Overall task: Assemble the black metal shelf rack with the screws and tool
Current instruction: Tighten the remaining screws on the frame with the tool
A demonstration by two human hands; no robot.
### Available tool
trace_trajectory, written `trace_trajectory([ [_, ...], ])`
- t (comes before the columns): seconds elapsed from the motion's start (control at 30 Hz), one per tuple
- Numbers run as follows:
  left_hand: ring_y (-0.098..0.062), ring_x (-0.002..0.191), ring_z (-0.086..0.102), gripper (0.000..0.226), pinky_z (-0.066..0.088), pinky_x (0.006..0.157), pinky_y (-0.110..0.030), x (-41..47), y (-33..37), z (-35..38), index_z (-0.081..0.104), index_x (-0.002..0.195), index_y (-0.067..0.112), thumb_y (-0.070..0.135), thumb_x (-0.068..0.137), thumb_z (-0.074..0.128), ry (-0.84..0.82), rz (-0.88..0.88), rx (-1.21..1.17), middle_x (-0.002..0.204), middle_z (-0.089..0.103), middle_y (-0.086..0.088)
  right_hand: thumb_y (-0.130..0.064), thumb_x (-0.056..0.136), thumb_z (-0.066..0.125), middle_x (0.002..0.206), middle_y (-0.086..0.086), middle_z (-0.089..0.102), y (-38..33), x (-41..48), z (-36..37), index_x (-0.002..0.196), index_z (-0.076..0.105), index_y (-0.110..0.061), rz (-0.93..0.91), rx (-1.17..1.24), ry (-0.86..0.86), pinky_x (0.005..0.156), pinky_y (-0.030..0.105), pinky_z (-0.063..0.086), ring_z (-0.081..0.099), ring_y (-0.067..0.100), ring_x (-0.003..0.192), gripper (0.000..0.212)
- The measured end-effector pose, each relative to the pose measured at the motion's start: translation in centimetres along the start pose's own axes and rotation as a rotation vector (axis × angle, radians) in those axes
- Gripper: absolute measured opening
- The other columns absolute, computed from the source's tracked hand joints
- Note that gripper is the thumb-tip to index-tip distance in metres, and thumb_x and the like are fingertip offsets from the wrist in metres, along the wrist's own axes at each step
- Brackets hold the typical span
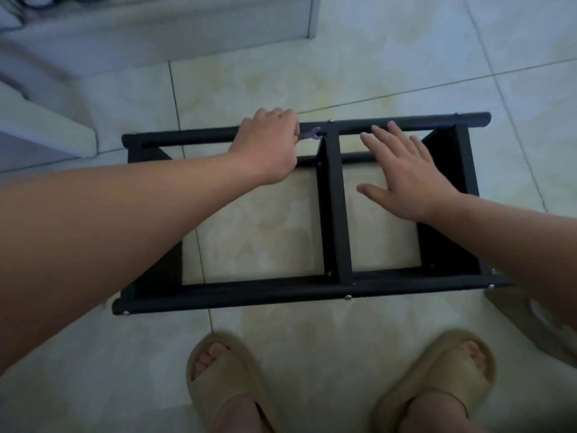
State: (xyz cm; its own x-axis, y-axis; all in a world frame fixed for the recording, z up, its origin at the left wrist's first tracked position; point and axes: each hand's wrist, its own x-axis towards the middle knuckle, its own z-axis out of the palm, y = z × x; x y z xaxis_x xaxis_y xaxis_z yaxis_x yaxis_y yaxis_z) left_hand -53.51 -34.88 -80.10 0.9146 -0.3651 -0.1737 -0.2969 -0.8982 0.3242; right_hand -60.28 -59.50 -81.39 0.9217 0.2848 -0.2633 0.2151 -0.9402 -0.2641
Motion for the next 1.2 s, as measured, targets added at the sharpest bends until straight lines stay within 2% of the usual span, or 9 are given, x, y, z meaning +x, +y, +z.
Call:
trace_trajectory([
  [0.1,-0.032,0.096,0.048,0.007,0.030,0.077,-0.038,3.2,0.3,-0.5,0.046,0.102,0.018,0.014,0.097,0.043,-0.021,-0.096,-0.007,0.114,0.057,-0.011,-0.041,0.097,0.061,0.169,0.004,0.016,0.8,4.1,-1.0,0.162,0.015,-0.022,0.060,-0.057,-0.067,0.125,0.048,0.005,0.007,0.025,0.157,0.081],
  [0.2,-0.035,0.094,0.051,0.013,0.033,0.075,-0.037,5.4,0.6,-0.1,0.043,0.108,0.013,0.012,0.095,0.041,-0.170,-0.249,-0.035,0.114,0.057,-0.014,-0.036,0.098,0.057,0.161,0.006,0.032,0.7,6.8,-1.4,0.158,0.025,-0.023,0.085,-0.125,-0.126,0.122,0.050,0.018,0.026,0.029,0.150,0.069],
  [0.33,-0.038,0.101,0.054,0.022,0.033,0.072,-0.035,6.3,0.5,0.4,0.043,0.118,0.005,0.011,0.097,0.042,-0.273,-0.337,-0.150,0.118,0.056,-0.019,-0.020,0.102,0.050,0.127,0.004,0.057,0.2,7.7,-2.2,0.132,0.049,-0.022,0.116,-0.259,-0.075,0.096,0.043,0.040,0.053,0.029,0.116,0.030],
  [0.53,-0.033,0.080,0.054,0.016,0.034,0.062,-0.037,3.7,1.2,-2.6,0.042,0.107,0.009,0.006,0.092,0.040,-0.096,-0.365,-0.155,0.088,0.054,-0.008,-0.018,0.103,0.049,0.122,0.002,0.057,-1.4,5.1,-6.0,0.129,0.051,-0.020,0.032,-0.244,0.032,0.091,0.039,0.041,0.052,0.028,0.115,0.026],
  [0.63,-0.032,0.077,0.054,0.014,0.035,0.061,-0.037,1.5,2.5,-6.0,0.040,0.107,0.008,0.007,0.093,0.041,-0.052,-0.334,-0.117,0.087,0.056,-0.010,-0.026,0.105,0.050,0.124,0.004,0.057,-2.9,2.2,-8.8,0.129,0.053,-0.017,-0.009,-0.225,0.099,0.096,0.040,0.040,0.050,0.029,0.118,0.026],
  [0.8,-0.028,0.074,0.051,0.021,0.037,0.064,-0.035,-4.0,6.1,-11.1,0.045,0.116,0.002,0.006,0.095,0.047,-0.244,-0.295,0.005,0.108,0.057,-0.018,-0.034,0.104,0.052,0.126,0.002,0.052,-5.8,-4.6,-11.7,0.129,0.054,-0.019,-0.039,-0.274,0.122,0.093,0.043,0.045,0.047,0.028,0.118,0.029],
  [0.93,-0.036,0.102,0.061,0.028,0.035,0.066,-0.033,-9.6,8.6,-11.6,0.049,0.123,-0.005,0.006,0.099,0.040,-0.360,-0.289,-0.025,0.112,0.063,-0.021,-0.028,0.104,0.051,0.129,0.005,0.049,-7.6,-10.7,-9.8,0.131,0.052,-0.018,-0.051,-0.334,0.062,0.088,0.041,0.044,0.046,0.029,0.116,0.029],
  [1.07,-0.027,0.091,0.053,0.027,0.041,0.074,-0.033,-14.0,10.1,-10.7,0.047,0.125,0.002,0.007,0.099,0.041,-0.402,-0.309,-0.038,0.114,0.060,-0.016,-0.029,0.104,0.051,0.130,0.006,0.049,-9.2,-15.5,-6.7,0.127,0.050,-0.016,-0.002,-0.291,0.091,0.091,0.044,0.042,0.045,0.032,0.118,0.027],
  [1.2,-0.020,0.072,0.047,0.011,0.034,0.058,-0.032,-17.7,10.7,-7.8,0.041,0.109,0.007,0.007,0.098,0.041,-0.373,-0.327,-0.106,0.085,0.051,-0.007,-0.027,0.102,0.055,0.127,0.007,0.051,-9.7,-19.6,-4.2,0.127,0.050,-0.014,0.006,-0.267,0.099,0.088,0.043,0.043,0.049,0.031,0.114,0.028],
])
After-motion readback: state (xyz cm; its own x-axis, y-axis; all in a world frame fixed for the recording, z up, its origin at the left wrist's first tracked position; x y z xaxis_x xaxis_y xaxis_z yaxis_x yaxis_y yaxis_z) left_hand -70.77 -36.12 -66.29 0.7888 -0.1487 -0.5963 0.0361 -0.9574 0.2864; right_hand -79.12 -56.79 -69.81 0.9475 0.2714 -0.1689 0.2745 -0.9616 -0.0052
